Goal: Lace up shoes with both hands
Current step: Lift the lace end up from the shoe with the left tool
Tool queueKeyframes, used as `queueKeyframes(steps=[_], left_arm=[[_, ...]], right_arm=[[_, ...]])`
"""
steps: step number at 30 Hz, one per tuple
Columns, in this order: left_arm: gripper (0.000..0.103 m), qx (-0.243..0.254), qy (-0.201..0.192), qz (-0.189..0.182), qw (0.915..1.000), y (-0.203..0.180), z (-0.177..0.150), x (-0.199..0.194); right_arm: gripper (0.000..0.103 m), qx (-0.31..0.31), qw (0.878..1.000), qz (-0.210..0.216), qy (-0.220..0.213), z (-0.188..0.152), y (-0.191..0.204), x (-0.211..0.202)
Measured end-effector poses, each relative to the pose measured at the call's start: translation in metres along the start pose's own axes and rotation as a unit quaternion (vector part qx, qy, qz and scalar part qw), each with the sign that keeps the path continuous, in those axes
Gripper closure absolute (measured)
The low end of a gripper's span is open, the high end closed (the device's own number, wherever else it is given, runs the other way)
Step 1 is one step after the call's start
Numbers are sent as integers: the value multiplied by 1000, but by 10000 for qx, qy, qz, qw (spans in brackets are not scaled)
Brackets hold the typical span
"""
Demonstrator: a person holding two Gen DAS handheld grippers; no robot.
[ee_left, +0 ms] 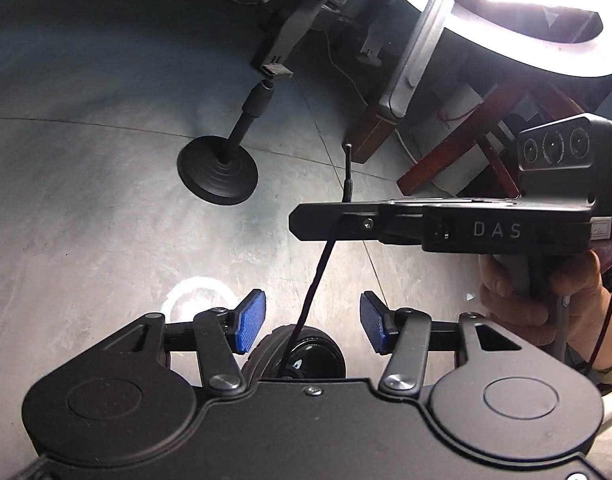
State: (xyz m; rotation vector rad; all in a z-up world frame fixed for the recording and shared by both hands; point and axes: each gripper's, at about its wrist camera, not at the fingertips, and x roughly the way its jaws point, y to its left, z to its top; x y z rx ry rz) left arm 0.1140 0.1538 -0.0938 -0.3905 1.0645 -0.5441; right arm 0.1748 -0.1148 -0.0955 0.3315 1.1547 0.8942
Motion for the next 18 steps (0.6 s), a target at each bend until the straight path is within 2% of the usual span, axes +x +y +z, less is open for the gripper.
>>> queueKeyframes(steps=[4, 6, 7, 9, 11, 18], left_arm=[[53, 264, -332, -170, 9990, -12, 9, -6], [68, 407, -367, -97, 9985, -17, 11, -6], [70, 404, -390, -54, 9984, -18, 11, -7], [90, 343, -477, -68, 9982, -18, 10, -9], [95, 317, -605, -30, 9977, -19, 11, -13], [97, 408, -1098, -56, 9931, -31, 22, -31]], right_arm=[[100, -7, 10000, 54, -78, 1, 4, -4], [100, -5, 9999, 69, -113, 1, 6, -6], [100, -6, 9999, 78, -129, 1, 6, -7], [100, -20, 9998, 104, -163, 1, 9, -9], [100, -25, 9996, 125, -244, 2, 11, -12], [100, -82, 9974, 256, -671, 13, 21, -32]])
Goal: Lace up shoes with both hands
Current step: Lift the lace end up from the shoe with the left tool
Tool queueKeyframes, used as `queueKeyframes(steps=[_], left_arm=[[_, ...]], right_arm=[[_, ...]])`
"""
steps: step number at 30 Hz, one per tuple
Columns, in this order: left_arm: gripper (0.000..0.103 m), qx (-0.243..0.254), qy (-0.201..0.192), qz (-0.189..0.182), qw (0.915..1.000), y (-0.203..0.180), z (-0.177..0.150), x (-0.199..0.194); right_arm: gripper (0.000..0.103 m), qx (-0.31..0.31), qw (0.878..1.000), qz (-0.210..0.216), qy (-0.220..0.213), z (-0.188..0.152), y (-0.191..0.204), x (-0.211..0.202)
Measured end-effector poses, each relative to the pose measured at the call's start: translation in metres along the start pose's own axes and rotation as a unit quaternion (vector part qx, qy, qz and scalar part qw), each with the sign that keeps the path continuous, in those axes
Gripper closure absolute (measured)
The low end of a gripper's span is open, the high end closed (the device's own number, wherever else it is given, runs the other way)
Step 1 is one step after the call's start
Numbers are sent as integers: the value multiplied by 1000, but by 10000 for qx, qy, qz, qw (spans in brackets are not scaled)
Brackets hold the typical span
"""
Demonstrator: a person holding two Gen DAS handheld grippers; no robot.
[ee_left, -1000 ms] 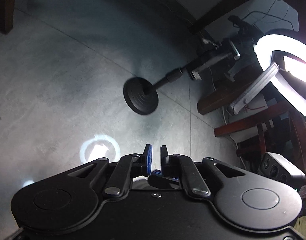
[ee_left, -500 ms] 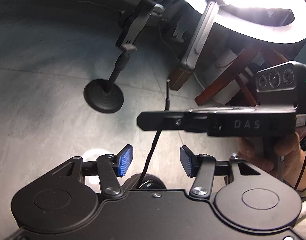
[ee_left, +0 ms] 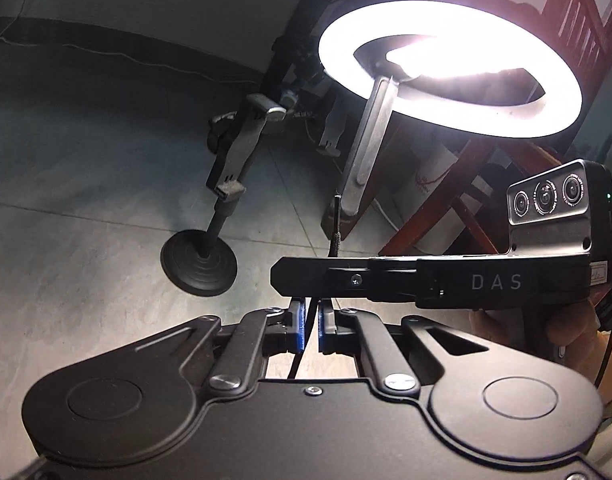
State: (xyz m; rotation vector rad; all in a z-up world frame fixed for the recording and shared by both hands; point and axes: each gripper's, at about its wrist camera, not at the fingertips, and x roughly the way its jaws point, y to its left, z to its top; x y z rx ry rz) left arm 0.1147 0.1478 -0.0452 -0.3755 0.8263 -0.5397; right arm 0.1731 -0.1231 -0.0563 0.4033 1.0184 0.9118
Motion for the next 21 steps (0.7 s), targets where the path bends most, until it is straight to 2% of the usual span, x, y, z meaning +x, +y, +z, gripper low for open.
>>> queueKeyframes(steps=[8, 21], left_arm=[[97, 306, -552, -152, 9979, -21, 22, -20], [98, 839, -1016, -285, 9909, -53, 44, -42]], right_arm=[[100, -173, 9974, 206, -670, 14, 18, -28], [100, -539, 9881, 487, -1354, 22, 43, -57]])
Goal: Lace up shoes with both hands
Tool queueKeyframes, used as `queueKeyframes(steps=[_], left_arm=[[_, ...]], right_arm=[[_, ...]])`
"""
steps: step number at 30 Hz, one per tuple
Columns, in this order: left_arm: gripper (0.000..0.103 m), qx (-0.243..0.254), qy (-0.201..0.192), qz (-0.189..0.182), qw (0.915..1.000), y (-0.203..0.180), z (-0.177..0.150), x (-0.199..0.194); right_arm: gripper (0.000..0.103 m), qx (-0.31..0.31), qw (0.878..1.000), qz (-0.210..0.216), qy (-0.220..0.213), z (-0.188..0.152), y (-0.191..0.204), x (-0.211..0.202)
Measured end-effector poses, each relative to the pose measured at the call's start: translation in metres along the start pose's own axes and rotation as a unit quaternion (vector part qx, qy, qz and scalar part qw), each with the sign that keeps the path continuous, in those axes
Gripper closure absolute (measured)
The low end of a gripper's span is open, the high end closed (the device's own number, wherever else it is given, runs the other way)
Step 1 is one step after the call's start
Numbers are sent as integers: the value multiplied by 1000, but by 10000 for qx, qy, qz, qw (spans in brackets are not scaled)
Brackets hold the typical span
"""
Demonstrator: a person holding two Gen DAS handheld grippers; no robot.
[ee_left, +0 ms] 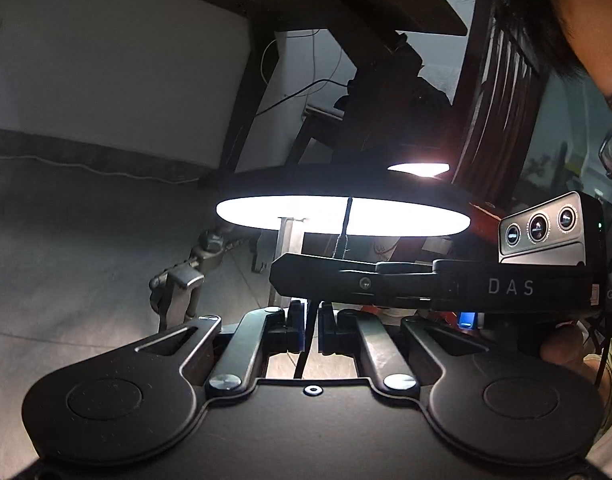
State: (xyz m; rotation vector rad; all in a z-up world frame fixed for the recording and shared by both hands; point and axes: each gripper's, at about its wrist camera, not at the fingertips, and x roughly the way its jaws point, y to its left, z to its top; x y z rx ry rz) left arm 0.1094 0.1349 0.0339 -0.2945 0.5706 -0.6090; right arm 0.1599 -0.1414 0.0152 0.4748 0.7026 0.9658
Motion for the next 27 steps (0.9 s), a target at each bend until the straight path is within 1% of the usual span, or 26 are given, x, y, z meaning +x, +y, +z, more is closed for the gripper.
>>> queueKeyframes(steps=[3, 7, 9, 11, 13, 14, 15, 17, 18, 20, 21, 23, 24, 25, 27], left_arm=[[98, 84, 51, 53, 9999, -2, -2, -1], [97, 22, 290, 227, 9993, 5, -17, 6], [98, -52, 442, 348, 9984, 11, -28, 9], [98, -127, 592, 563, 9966, 21, -38, 9], [98, -196, 693, 804, 9942, 30, -44, 7], [98, -246, 750, 913, 9927, 36, -47, 5], [98, -291, 760, 986, 9918, 40, -48, 4], [98, -350, 760, 1084, 9906, 46, -49, 0], [98, -347, 780, 1125, 9900, 47, -50, 0], [98, -284, 849, 1180, 9890, 47, -52, 2], [98, -247, 881, 1193, 9886, 47, -53, 3], [98, -186, 930, 1193, 9883, 45, -55, 5], [98, -142, 954, 1191, 9882, 44, -56, 6], [98, -86, 971, 1189, 9881, 43, -57, 7], [98, -16, 988, 1185, 9880, 40, -59, 7]], right_arm=[[100, -60, 10000, -9, 14, -4, 0, 2], [98, -70, 9994, -169, 301, -18, -6, 15], [84, -78, 9987, -252, 442, -29, -9, 20], [51, -48, 9978, -349, 564, -42, -12, 21], [29, 32, 9965, -595, 593, -55, -17, 16], [29, 76, 9954, -716, 636, -60, -19, 12], [29, 158, 9920, -897, 874, -69, -25, 12], [29, 418, 9856, -1126, 1190, -84, -35, 11], [29, 632, 9796, -1246, 1446, -97, -41, 11], [29, 838, 9680, -1395, 1909, -115, -44, 15], [29, 880, 9584, -1501, 2264, -129, -44, 20], [30, 855, 9369, -1730, 2917, -149, -39, 32], [30, 968, 9164, -1843, 3418, -163, -37, 40], [33, 1200, 9012, -1871, 3721, -172, -38, 47], [37, 1771, 8820, -1908, 3928, -197, -39, 52]])
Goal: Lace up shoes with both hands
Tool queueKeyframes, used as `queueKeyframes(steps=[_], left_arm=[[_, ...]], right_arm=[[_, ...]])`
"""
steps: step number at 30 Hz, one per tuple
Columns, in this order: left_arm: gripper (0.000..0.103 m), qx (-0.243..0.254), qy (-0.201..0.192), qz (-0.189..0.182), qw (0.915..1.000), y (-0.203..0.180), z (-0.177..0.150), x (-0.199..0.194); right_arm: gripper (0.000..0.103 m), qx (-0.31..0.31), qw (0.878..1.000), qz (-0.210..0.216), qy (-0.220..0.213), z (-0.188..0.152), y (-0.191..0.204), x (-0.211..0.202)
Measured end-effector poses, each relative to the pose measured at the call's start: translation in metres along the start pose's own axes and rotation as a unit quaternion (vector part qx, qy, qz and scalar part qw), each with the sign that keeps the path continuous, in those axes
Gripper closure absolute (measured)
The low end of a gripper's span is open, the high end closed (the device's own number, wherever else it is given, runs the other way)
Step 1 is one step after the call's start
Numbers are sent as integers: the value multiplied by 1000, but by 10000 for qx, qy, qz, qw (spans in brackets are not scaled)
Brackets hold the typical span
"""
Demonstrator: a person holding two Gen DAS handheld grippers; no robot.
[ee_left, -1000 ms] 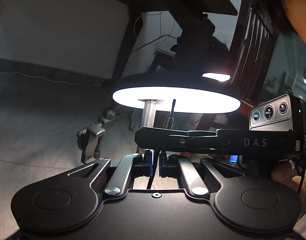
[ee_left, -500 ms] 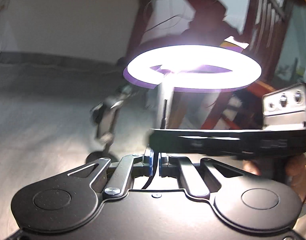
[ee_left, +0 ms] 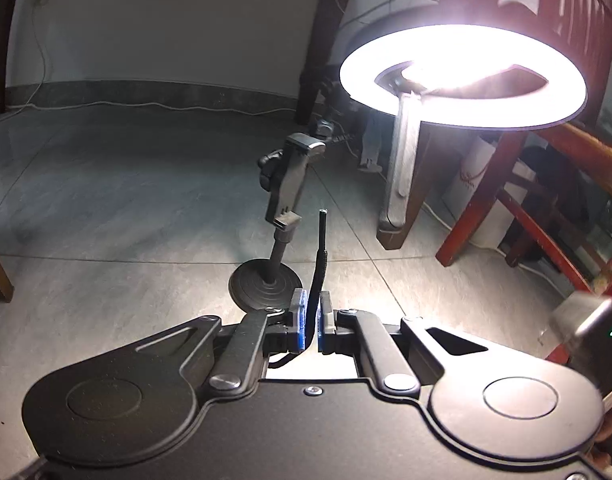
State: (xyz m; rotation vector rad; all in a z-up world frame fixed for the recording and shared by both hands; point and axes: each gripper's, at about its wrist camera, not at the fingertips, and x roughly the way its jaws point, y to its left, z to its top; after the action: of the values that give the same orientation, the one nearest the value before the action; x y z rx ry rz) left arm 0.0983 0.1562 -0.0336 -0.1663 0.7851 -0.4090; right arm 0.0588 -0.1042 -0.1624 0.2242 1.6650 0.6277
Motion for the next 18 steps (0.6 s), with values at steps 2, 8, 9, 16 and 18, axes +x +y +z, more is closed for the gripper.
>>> queueKeyframes(steps=[2, 8, 9, 16, 18], left_arm=[[98, 17, 4, -12, 10000, -2, -1, -1], [98, 8, 35, 17, 10000, -4, -1, 1], [98, 1, 27, 14, 10000, -4, -1, 1], [98, 96, 35, 35, 9999, -8, -1, 0], [98, 63, 76, 38, 9999, -6, -1, -1]], right_arm=[[41, 368, 9993, -24, -71, -10, -2, 6], [44, 296, 9992, -39, -275, -8, 16, 10], [44, 232, 9993, -96, -266, -8, 21, 9], [73, -652, 9973, -247, -247, -23, 28, 2], [78, -869, 9956, -319, -148, -26, 25, -5]])
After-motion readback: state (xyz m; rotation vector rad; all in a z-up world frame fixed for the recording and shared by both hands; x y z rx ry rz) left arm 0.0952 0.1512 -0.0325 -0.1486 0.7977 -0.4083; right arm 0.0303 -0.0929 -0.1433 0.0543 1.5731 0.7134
